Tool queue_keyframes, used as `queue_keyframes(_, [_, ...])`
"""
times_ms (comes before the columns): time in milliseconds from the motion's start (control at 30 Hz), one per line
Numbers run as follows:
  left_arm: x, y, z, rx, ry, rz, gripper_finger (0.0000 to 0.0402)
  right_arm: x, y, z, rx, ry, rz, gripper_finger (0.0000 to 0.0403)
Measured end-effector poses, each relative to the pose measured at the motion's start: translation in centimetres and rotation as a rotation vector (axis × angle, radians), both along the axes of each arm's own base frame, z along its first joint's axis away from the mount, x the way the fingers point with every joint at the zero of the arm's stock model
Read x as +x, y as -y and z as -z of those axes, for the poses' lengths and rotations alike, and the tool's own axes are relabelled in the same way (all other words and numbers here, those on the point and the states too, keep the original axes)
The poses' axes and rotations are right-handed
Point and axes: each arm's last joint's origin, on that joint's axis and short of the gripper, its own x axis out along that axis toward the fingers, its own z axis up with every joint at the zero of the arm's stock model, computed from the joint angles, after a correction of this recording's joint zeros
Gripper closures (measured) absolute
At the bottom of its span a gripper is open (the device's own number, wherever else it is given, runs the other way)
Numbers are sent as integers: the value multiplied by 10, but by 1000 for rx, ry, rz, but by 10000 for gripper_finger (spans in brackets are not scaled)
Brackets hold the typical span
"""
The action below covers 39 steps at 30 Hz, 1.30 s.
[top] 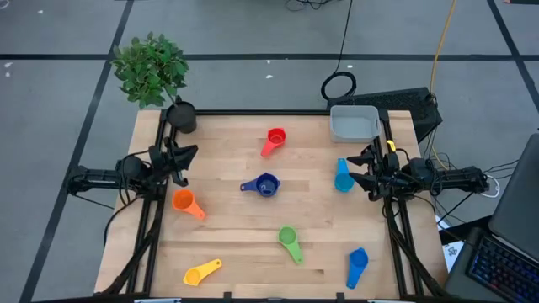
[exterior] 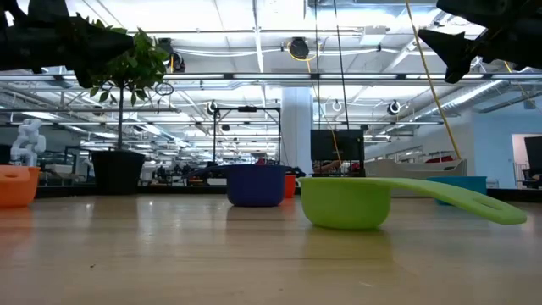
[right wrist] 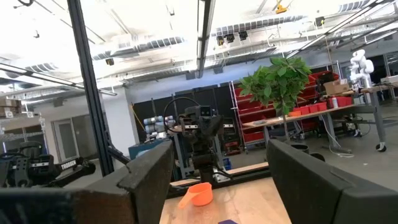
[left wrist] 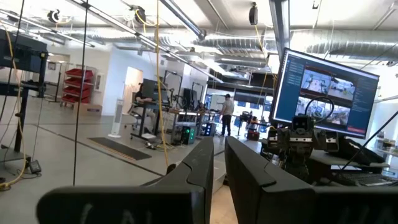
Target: Nest measuring cups in basket
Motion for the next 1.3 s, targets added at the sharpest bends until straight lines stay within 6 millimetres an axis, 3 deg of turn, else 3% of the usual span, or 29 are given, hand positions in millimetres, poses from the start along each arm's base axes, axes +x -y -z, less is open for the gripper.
queue_keyframes(1067, [0,0,0,-2,1,1,357,0,0,0,-3,1,1,151])
queue_keyframes(1300, [0,0,-1,-29,23,11,357,0,0,-1,-124,-1,48,151])
